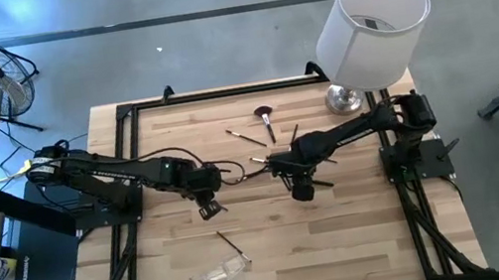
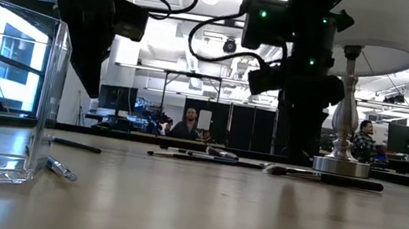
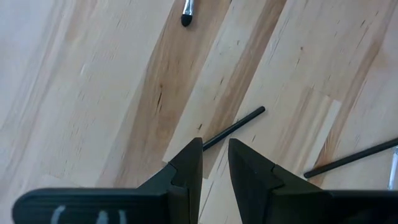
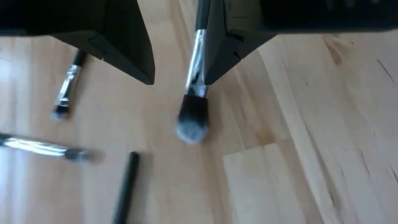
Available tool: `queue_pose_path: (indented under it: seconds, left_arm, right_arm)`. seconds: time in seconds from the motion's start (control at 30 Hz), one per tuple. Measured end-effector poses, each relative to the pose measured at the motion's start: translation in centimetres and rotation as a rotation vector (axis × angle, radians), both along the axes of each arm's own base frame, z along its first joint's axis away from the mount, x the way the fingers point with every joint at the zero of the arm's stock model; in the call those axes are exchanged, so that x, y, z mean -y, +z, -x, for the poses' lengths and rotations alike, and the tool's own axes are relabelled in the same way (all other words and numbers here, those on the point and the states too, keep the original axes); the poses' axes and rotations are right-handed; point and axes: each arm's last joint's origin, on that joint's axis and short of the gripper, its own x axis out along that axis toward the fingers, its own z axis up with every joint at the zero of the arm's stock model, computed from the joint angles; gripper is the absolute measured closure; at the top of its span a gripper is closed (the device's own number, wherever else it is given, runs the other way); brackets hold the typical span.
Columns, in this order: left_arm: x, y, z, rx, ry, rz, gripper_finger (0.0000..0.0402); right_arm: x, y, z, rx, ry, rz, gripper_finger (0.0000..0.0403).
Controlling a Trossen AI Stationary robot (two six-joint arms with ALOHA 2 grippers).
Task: Pick & Place Makeup Supplies
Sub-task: Put the silver makeup brush into the transparent organizer
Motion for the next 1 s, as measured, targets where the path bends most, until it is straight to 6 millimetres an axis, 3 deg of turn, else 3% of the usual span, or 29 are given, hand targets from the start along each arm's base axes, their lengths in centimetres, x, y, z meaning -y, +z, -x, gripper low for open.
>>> queue_pose_path:
  seconds: [0.4,0.53,0.7,0.87,1.0]
  left_arm:
    - [0.0,0.0,-0.1,0.011,0.007,0.004,0.0326]
    - [0.0,0.0,-0.1,0.011,0.006,0.006,0.0326]
    - [0.0,0.0,-0.1,0.017,0.006,0.007,0.0326]
    - [0.0,0.1,-0.2,0.026,0.006,0.009,0.0326]
    - [0.1,0.1,-0.3,0.035,0.006,0.011,0.0326]
  right_arm:
    - [-0.2,-3.8,-0.6,-0.128,0.014,-0.048,0.0271]
    - [-0.2,-4.0,-0.6,-0.126,0.015,-0.057,0.0295]
    - [-0.2,-4.0,-0.7,-0.118,-0.003,-0.062,0.0366]
    - [-0.5,-3.9,-0.7,-0.110,-0.016,-0.057,0.0369]
    - [-1.1,-2.6,-0.5,-0.058,-0.026,0.002,0.0370]
